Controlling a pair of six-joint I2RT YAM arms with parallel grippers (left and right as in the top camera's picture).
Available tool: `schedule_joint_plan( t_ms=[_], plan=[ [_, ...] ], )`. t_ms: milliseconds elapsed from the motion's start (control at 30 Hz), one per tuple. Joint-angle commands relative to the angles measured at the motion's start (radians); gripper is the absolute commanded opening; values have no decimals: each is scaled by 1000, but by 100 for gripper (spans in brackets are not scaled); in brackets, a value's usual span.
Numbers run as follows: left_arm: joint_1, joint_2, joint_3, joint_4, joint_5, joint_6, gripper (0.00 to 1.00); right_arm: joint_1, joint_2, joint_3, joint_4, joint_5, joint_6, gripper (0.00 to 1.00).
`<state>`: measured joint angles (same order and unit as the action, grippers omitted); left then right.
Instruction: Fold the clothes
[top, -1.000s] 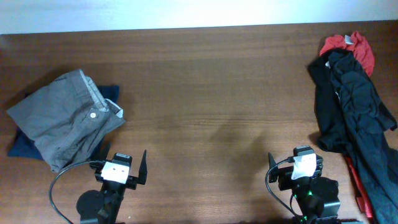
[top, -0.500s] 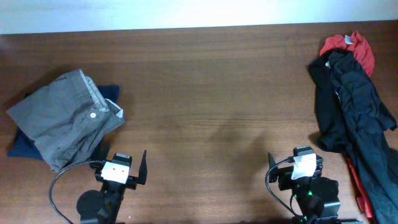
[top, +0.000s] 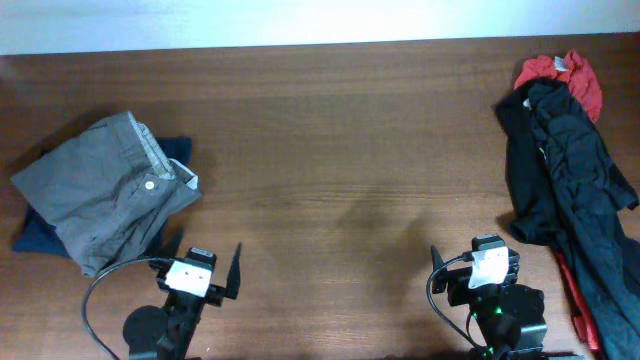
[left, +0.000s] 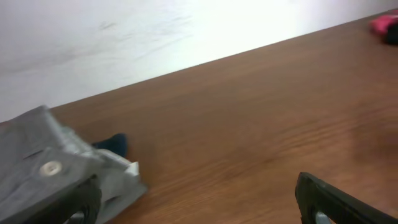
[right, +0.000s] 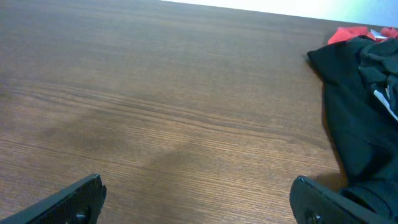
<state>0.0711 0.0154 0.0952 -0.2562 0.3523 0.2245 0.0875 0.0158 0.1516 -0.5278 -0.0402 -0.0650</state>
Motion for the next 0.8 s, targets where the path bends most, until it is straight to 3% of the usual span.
schedule_joint_plan(
  t_ms=[0, 167, 333, 433, 600, 767],
  plan=[
    [-5, -10, -11, 7, 154, -14, 99, -3, -9, -7, 62, -19, -6, 99],
    [-5, -9, -11, 91, 174, -158, 99, -3, -9, -7, 109, -51, -6, 99],
    [-5, -2, 18, 139, 179, -163, 99, -3, -9, -7, 173, -220, 0, 99],
    [-5, 47, 77, 120, 179, -173, 99, -3, -8, 6, 257, -274, 100, 99],
    [-5, 239, 253, 69, 179, -172, 99, -3, 44, 132, 266, -255, 137, 99],
    [-5, 525, 492, 48, 175, -171, 99, -3, 261, 372, 179, -218, 138, 99]
  ],
)
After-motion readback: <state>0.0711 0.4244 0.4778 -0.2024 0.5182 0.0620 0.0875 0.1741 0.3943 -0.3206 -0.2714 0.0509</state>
